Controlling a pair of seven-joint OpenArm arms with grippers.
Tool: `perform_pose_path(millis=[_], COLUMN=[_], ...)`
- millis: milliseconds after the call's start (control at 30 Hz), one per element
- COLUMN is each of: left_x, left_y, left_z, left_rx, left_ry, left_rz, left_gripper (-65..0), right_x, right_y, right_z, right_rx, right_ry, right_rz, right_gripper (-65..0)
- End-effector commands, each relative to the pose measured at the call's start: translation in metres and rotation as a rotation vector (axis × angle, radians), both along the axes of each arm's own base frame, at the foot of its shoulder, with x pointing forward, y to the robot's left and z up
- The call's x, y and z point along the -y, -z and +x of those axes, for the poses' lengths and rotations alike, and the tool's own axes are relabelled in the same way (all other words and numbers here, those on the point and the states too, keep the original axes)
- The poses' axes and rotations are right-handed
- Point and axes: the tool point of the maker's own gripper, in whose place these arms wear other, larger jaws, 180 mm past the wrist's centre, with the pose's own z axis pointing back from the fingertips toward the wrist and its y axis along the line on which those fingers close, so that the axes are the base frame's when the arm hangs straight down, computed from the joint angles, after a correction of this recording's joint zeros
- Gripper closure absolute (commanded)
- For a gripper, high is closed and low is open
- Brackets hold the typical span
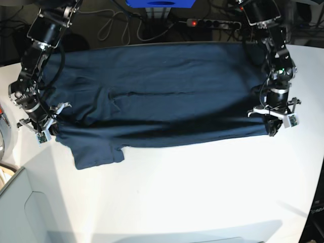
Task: Fold the T-shirt properly
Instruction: 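Lift the hem and fold it over toward the shoulder edge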
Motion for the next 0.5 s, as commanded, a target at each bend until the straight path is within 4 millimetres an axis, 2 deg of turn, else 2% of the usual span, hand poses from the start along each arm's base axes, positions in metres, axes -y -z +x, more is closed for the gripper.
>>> perform_pose_path(millis=[0, 200, 300, 467], left_x=[-0.002, 0.002, 0.004, -0.006], left_y=[-0.015, -0.002, 0.012, 0.028], left_z=[0.002, -0.021, -0.034, -0.055], left_rx=[0.049, 0.005, -0.032, -0.074], left_ry=[0.001, -0.009, -0.012, -0.07], left_rz=[0.016, 0.011, -0.002, -0.025], left_gripper=[0.0, 0.0, 0.0, 0.0], right_x=[0.0, 0.001, 0.014, 0.028], right_y=[-0.013, 0.001, 0.007, 0.012], right_z=[0.004, -0.02, -0.033, -0.049], right_rx=[0.039, -0.01, -0.03, -0.051], right_ry=[-0.035, -0.046, -0.002, 0.043], right_rz=[-0.007, -0.024, -0.023, -0.024], right_gripper=[-0.2, -0.2, -0.2, -0.2])
